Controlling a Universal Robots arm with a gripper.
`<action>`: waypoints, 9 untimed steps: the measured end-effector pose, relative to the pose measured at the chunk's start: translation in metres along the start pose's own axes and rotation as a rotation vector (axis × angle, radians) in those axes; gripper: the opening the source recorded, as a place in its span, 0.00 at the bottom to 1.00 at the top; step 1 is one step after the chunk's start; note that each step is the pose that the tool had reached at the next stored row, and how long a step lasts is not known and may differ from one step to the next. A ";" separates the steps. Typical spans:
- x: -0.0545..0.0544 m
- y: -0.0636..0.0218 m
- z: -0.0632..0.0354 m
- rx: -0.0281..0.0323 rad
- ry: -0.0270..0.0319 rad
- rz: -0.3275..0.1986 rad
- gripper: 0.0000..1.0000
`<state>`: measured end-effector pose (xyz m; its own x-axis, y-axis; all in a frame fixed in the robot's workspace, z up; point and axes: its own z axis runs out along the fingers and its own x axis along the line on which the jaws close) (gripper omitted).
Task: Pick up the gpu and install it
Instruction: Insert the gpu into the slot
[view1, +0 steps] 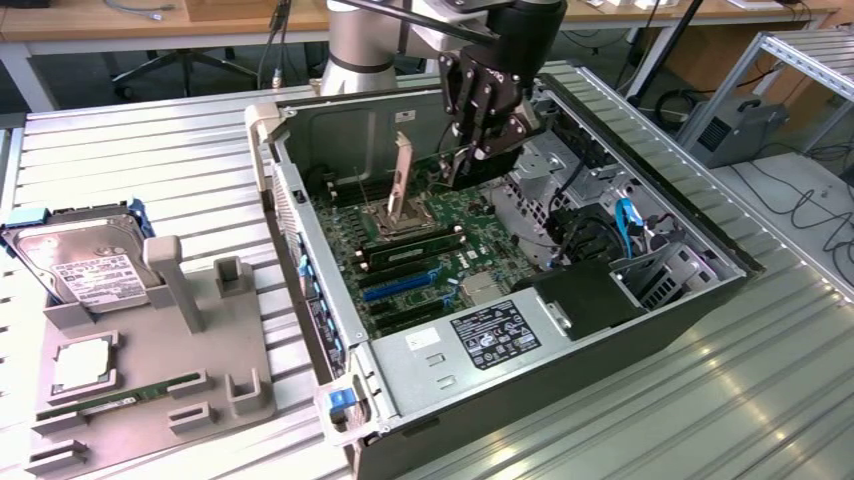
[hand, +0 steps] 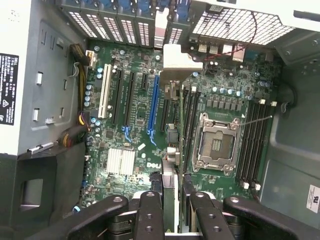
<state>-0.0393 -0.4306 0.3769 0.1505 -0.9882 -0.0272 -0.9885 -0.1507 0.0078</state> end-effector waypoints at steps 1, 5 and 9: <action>0.000 0.0000 0.0000 -0.0001 0.0000 -0.003 0.26; 0.000 0.0000 0.0000 -0.0005 0.0001 -0.019 0.26; 0.000 0.0000 0.0000 -0.0009 0.0003 -0.033 0.26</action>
<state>-0.0393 -0.4306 0.3769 0.1835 -0.9826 -0.0272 -0.9829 -0.1837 0.0078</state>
